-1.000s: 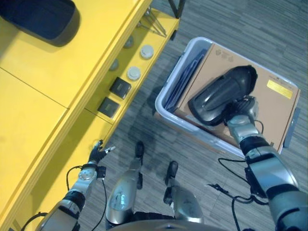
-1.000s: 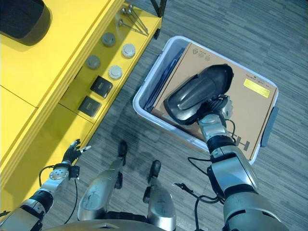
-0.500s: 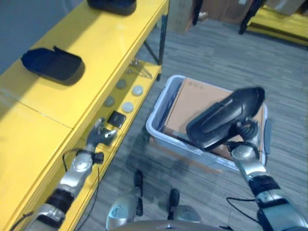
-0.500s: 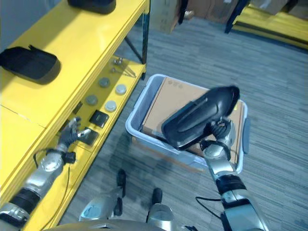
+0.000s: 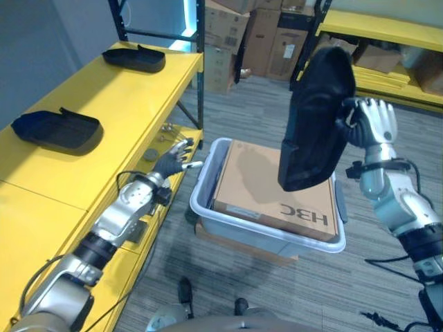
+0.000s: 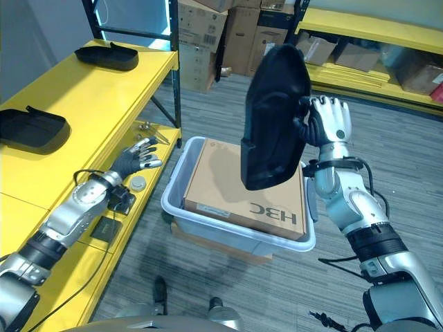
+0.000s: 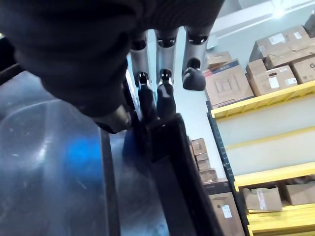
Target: Move parts from the plastic box to the shelf.
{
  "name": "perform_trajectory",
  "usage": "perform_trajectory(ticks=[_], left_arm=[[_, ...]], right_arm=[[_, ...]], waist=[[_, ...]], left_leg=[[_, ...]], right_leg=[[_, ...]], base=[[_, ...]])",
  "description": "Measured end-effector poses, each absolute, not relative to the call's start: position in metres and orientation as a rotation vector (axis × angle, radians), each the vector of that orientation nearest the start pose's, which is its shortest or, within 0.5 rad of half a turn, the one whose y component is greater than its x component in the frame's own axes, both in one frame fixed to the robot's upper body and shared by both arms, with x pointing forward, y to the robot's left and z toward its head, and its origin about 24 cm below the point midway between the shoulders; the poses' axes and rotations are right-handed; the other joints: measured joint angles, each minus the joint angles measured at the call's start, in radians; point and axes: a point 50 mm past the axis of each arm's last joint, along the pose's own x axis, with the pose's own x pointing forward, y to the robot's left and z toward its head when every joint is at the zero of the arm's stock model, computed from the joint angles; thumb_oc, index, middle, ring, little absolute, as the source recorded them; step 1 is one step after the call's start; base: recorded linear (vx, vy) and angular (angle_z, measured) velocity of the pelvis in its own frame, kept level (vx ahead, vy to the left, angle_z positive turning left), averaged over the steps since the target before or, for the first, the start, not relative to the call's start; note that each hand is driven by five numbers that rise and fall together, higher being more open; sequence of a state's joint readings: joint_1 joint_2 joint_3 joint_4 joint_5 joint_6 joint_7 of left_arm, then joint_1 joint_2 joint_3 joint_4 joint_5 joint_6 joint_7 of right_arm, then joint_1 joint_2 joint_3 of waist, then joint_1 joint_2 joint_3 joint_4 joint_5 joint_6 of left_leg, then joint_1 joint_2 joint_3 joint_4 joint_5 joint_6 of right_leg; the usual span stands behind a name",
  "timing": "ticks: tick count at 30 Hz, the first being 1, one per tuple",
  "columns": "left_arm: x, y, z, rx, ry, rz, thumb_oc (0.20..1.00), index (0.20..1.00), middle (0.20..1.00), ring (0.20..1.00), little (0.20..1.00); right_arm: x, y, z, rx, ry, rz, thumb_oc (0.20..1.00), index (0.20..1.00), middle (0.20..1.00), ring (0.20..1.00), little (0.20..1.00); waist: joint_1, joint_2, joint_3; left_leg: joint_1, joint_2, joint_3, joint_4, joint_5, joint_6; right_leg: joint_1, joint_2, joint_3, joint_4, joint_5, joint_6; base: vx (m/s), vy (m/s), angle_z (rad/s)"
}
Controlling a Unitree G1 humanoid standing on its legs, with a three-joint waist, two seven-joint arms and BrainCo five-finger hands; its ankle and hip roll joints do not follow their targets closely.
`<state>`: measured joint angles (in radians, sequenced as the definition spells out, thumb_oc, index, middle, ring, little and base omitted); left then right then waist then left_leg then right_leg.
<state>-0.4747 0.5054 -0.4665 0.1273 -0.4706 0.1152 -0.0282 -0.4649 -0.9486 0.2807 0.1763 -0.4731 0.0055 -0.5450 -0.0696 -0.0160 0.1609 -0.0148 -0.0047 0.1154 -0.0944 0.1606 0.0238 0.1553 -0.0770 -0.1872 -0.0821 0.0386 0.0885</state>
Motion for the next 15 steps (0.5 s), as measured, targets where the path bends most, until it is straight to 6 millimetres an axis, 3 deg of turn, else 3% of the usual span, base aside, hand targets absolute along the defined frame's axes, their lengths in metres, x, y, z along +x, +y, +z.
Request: perform_trajectory(ticks=[6,13,15], left_arm=[[0.324,0.095,0.106,0.181,-0.015,-0.539,1.0,1.0,1.0,1.0,1.0],[0.327,0.081,0.102,0.171,0.004,-0.562,1.0,1.0,1.0,1.0,1.0],[0.332,0.08,0.105,0.178,0.0,-0.556,1.0,1.0,1.0,1.0,1.0]], right_arm=[[0.318,-0.242,0.205,-1.336,-0.655,-0.342,0.2,0.2,0.2,0.2,0.2],[0.326,-0.21,0.188,-1.201,-0.652,-0.255,0.2,0.2,0.2,0.2,0.2],[0.328,-0.189,0.182,-1.167,-0.677,-0.185,0.2,0.2,0.2,0.2,0.2]], waist=[[-0.022,0.001,-0.006],[-0.042,0.002,-0.007],[-0.043,0.003,-0.007]], left_leg=[[0.003,0.001,0.012,0.003,0.001,-0.002],[0.019,0.004,0.023,0.004,-0.003,-0.003],[0.019,0.007,0.023,0.003,-0.004,-0.006]], right_leg=[[0.0,0.001,0.014,0.0,0.001,0.0],[0.008,0.002,0.019,0.0,0.001,0.001],[0.008,0.005,0.02,0.0,0.001,0.0]], base=[[-0.01,-0.001,-0.04],[-0.01,0.005,-0.05],[0.0,0.0,0.0]])
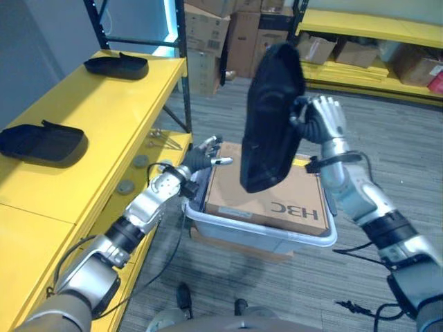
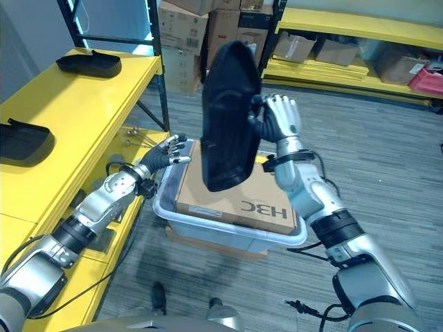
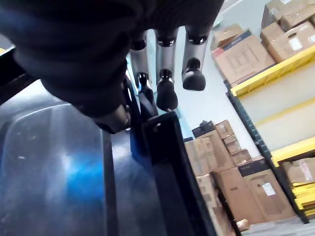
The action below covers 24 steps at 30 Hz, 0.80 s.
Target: Move parts from the plastic box to the shelf.
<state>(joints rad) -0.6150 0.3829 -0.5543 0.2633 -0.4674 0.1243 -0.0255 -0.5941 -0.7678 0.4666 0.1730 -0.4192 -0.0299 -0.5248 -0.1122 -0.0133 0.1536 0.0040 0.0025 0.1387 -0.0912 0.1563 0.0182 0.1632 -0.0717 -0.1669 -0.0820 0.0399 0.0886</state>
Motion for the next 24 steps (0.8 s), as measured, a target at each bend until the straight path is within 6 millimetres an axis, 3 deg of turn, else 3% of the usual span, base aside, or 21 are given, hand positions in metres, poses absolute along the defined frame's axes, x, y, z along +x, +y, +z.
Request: perform_trajectory(ticks=[3,11,12,15,16,17,18,19,20,24], left_arm=[[0.334,0.079,0.109,0.183,-0.017,-0.551,1.0,1.0,1.0,1.0,1.0],[0.336,0.083,0.114,0.227,-0.067,-0.506,1.0,1.0,1.0,1.0,1.0],[0.336,0.084,0.114,0.238,-0.071,-0.506,0.859,0.859,0.859,0.859,0.859],[0.336,0.084,0.115,0.24,-0.079,-0.505,0.589,0.589,0.589,0.589,0.589],[0.337,0.086,0.115,0.244,-0.079,-0.502,0.388,0.388,0.388,0.388,0.388],[0.337,0.087,0.115,0.247,-0.078,-0.5,0.335,0.335,0.335,0.335,0.335],[0.337,0.087,0.115,0.248,-0.079,-0.499,0.335,0.335,0.335,0.335,0.335],[0.337,0.087,0.115,0.249,-0.079,-0.498,0.438,0.438,0.438,0.438,0.438],[0.337,0.088,0.115,0.248,-0.08,-0.493,1.0,1.0,1.0,1.0,1.0],[0.338,0.088,0.116,0.24,-0.084,-0.457,1.0,1.0,1.0,1.0,1.0]], right_arm=[[0.33,-0.176,0.182,-1.118,-0.695,-0.166,0.2,0.2,0.2,0.2,0.2],[0.332,-0.168,0.178,-1.097,-0.674,-0.144,0.2,0.2,0.2,0.2,0.2],[0.332,-0.166,0.177,-1.089,-0.672,-0.141,0.2,0.2,0.2,0.2,0.2],[0.333,-0.167,0.175,-1.081,-0.649,-0.143,0.2,0.2,0.2,0.2,0.2],[0.333,-0.167,0.175,-1.081,-0.646,-0.145,0.2,0.2,0.2,0.2,0.2],[0.333,-0.167,0.175,-1.081,-0.642,-0.146,0.2,0.2,0.2,0.2,0.2],[0.333,-0.167,0.174,-1.082,-0.639,-0.147,0.2,0.2,0.2,0.2,0.2],[0.333,-0.168,0.174,-1.085,-0.634,-0.151,0.2,0.2,0.2,0.2,0.2],[0.334,-0.169,0.173,-1.094,-0.618,-0.155,0.2,0.2,0.2,0.2,0.2],[0.335,-0.162,0.165,-1.101,-0.58,-0.141,0.2,0.2,0.2,0.2,0.2]], waist=[[0.004,0.001,-0.001],[0.016,0.006,-0.004],[0.016,0.007,-0.004],[0.023,0.011,-0.006],[0.024,0.011,-0.007],[0.026,0.011,-0.007],[0.027,0.011,-0.007],[0.028,0.011,-0.007],[0.029,0.011,-0.007],[0.029,0.012,-0.007]], left_leg=[[0.0,0.001,-0.001,-0.001,0.0,0.0],[0.0,0.001,-0.001,0.001,0.0,0.0],[0.0,0.001,0.0,0.001,0.0,0.0],[0.002,0.001,0.0,0.001,0.0,0.0],[0.002,0.002,0.0,0.001,0.0,0.0],[0.003,0.002,0.001,0.001,0.0,0.0],[0.003,0.002,0.001,0.001,0.0,0.0],[0.004,0.002,0.002,0.001,0.0,0.0],[0.004,0.002,0.002,0.001,0.0,0.0],[0.014,0.004,0.005,0.0,-0.002,-0.002]], right_leg=[[0.0,0.0,0.002,0.0,0.0,0.0],[0.0,0.0,0.004,0.0,0.0,0.0],[0.0,0.0,0.005,0.0,0.0,0.0],[0.0,0.001,0.009,0.0,0.0,-0.001],[0.0,0.001,0.011,0.0,0.0,-0.001],[0.0,0.001,0.013,0.0,0.0,-0.001],[0.001,0.002,0.014,0.0,0.0,-0.001],[0.001,0.002,0.015,0.0,0.001,-0.001],[0.001,0.002,0.015,0.0,0.001,-0.001],[0.009,0.003,0.018,0.0,0.001,-0.002]], base=[[0.0,0.0,0.0],[0.0,0.0,0.0],[0.0,0.0,0.0],[0.0,0.0,0.0],[0.0,0.0,0.0],[0.0,0.0,0.0],[0.0,0.0,0.0],[0.0,0.0,0.0],[0.0,0.0,0.0],[0.0,0.001,-0.02]])
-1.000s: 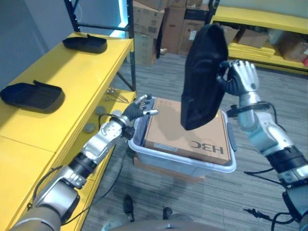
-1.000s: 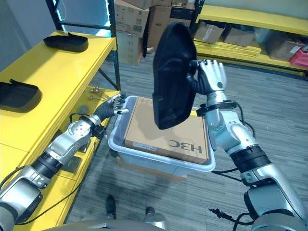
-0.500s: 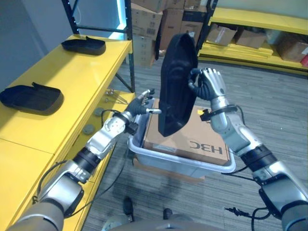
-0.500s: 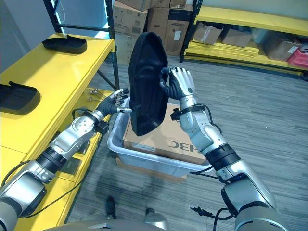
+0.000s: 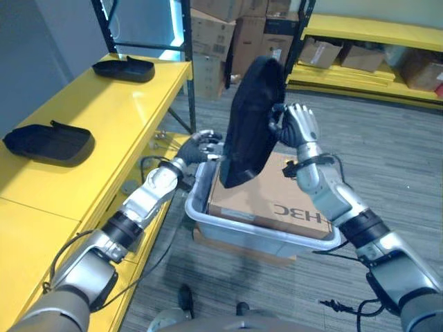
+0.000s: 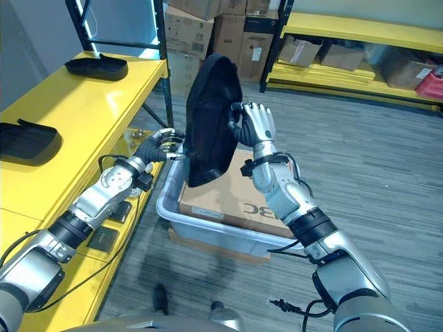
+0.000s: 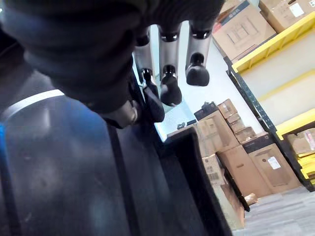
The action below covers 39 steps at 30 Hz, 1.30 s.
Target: Move parts from the plastic box to the shelf.
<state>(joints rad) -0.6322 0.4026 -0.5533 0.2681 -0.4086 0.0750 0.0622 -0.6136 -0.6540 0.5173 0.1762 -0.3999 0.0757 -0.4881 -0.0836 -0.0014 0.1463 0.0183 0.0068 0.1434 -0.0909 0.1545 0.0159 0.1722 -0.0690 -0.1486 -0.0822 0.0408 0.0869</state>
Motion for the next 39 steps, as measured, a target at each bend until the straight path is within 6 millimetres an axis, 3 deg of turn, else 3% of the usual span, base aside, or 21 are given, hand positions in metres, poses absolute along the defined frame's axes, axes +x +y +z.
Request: perform_trajectory(ticks=[19,28,39], left_arm=[[0.34,0.088,0.112,0.318,-0.099,-0.382,1.0,1.0,1.0,1.0,1.0],[0.34,0.088,0.113,0.327,-0.109,-0.383,1.0,1.0,1.0,1.0,1.0],[0.336,0.084,0.122,0.362,-0.136,-0.403,1.0,1.0,1.0,1.0,1.0]], right_arm=[[0.334,-0.169,0.166,-1.155,-0.601,-0.205,0.2,0.2,0.2,0.2,0.2],[0.34,-0.185,0.154,-1.21,-0.494,-0.267,0.2,0.2,0.2,0.2,0.2],[0.339,-0.18,0.155,-1.165,-0.524,-0.261,0.2,0.2,0.2,0.2,0.2]], waist=[[-0.004,-0.004,-0.014],[0.001,-0.006,-0.015],[0.012,-0.006,-0.015]], left_leg=[[0.0,0.005,0.005,-0.004,0.0,0.0],[-0.001,0.005,0.004,-0.004,0.0,0.0],[-0.002,0.005,-0.002,-0.004,0.0,0.0]], right_leg=[[-0.003,0.003,0.001,0.0,0.001,-0.002],[-0.003,0.003,-0.001,0.0,0.001,-0.002],[-0.003,0.003,-0.003,0.0,0.0,-0.001]], base=[[0.0,0.0,0.0],[0.0,0.0,0.0],[0.0,0.0,0.0]])
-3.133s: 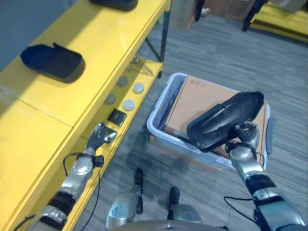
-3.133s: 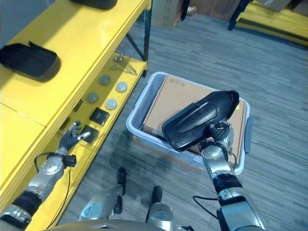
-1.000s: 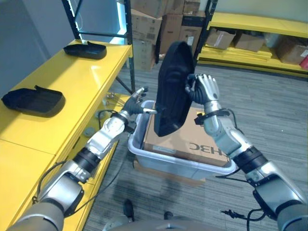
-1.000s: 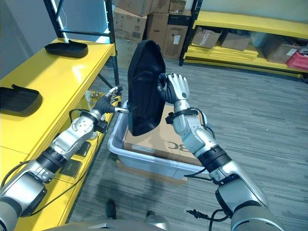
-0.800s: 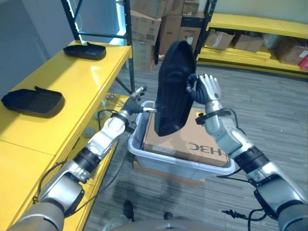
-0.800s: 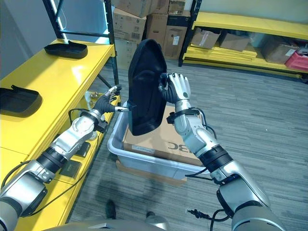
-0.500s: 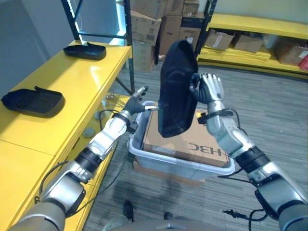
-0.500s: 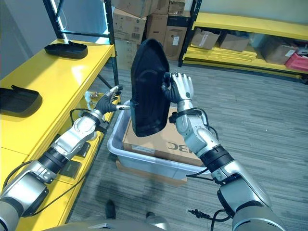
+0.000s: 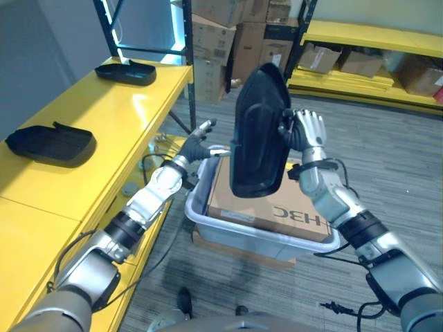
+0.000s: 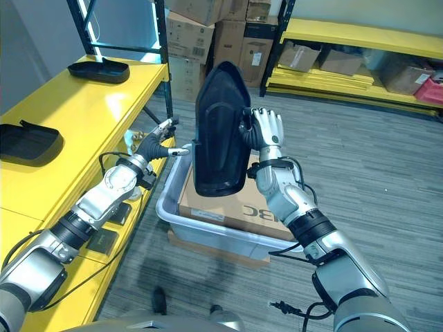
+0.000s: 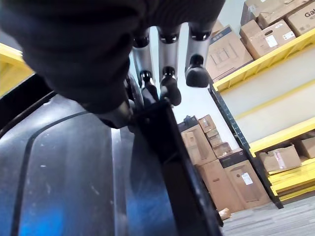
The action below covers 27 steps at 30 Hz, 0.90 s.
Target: Move parts from the plastic box to the shelf.
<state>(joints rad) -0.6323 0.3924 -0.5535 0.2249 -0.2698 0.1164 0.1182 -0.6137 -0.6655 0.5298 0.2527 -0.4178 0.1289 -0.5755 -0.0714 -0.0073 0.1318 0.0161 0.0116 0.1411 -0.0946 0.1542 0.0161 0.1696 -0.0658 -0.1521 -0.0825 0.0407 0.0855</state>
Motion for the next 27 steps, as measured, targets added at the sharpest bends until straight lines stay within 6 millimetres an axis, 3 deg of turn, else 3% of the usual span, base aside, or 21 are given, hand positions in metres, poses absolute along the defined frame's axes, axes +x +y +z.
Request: perform_trajectory(ticks=[5,9,15,16,17,18,22,27], left_arm=[[0.337,0.083,0.118,0.37,-0.104,-0.399,1.0,1.0,1.0,1.0,1.0],[0.34,0.083,0.105,0.378,-0.043,-0.375,1.0,1.0,1.0,1.0,1.0],[0.343,0.087,0.091,0.372,0.023,-0.319,1.0,1.0,1.0,1.0,1.0],[0.343,0.086,0.091,0.37,0.026,-0.315,0.652,0.652,0.652,0.652,0.652],[0.343,0.083,0.089,0.344,0.036,-0.321,0.357,0.357,0.357,0.357,0.357],[0.343,0.083,0.087,0.319,0.054,-0.325,0.2,0.2,0.2,0.2,0.2],[0.339,0.068,0.081,0.194,0.104,-0.403,0.2,0.2,0.2,0.2,0.2],[0.333,0.054,0.101,0.085,-0.006,-0.499,0.2,0.2,0.2,0.2,0.2]], right_arm=[[0.338,-0.16,0.152,-1.092,-0.563,-0.209,0.2,0.2,0.2,0.2,0.2],[0.33,-0.134,0.163,-1.005,-0.664,-0.148,0.2,0.2,0.2,0.2,0.2],[0.325,-0.115,0.173,-0.9,-0.707,-0.109,0.2,0.2,0.2,0.2,0.2],[0.325,-0.113,0.174,-0.897,-0.713,-0.105,0.2,0.2,0.2,0.2,0.2],[0.322,-0.108,0.177,-0.866,-0.726,-0.095,0.2,0.2,0.2,0.2,0.2],[0.32,-0.104,0.182,-0.831,-0.749,-0.084,0.2,0.2,0.2,0.2,0.2],[0.31,-0.071,0.201,-0.714,-0.863,-0.015,0.2,0.2,0.2,0.2,0.2],[0.308,-0.065,0.205,-0.687,-0.879,-0.019,0.2,0.2,0.2,0.2,0.2]], waist=[[0.0,0.0,0.0],[-0.006,0.0,0.0],[-0.01,0.001,0.0],[-0.011,0.001,0.0],[-0.012,0.001,0.0],[-0.013,0.001,0.0],[-0.015,0.001,0.0],[-0.013,0.001,0.0]], left_leg=[[0.0,0.0,0.0,0.0,0.0,0.0],[0.0,0.0,0.001,0.0,-0.001,-0.001],[0.001,0.001,0.007,0.0,-0.001,-0.002],[0.001,0.001,0.007,0.0,-0.001,-0.002],[0.0,0.001,0.008,0.0,-0.001,-0.002],[0.001,0.001,0.011,0.0,-0.002,-0.002],[0.001,0.003,0.02,0.005,-0.002,-0.003],[0.001,0.003,0.02,0.005,-0.003,-0.003]], right_leg=[[-0.001,0.0,0.001,0.0,-0.001,0.0],[-0.001,0.0,0.004,0.0,-0.001,0.0],[-0.002,-0.001,0.007,-0.001,-0.001,0.001],[-0.002,-0.001,0.007,-0.001,-0.001,0.001],[-0.003,-0.001,0.007,-0.001,-0.001,0.001],[-0.004,-0.001,0.01,-0.002,-0.001,0.001],[-0.007,-0.001,0.01,0.0,0.0,-0.001],[-0.007,-0.001,0.01,0.0,0.0,-0.001]], base=[[0.0,0.0,0.0],[0.0,0.0,0.0],[0.0,0.0,0.0],[0.0,0.0,0.0],[-0.01,-0.002,-0.03],[-0.02,-0.005,-0.07],[-0.01,-0.001,-0.06],[0.0,0.0,0.0]])
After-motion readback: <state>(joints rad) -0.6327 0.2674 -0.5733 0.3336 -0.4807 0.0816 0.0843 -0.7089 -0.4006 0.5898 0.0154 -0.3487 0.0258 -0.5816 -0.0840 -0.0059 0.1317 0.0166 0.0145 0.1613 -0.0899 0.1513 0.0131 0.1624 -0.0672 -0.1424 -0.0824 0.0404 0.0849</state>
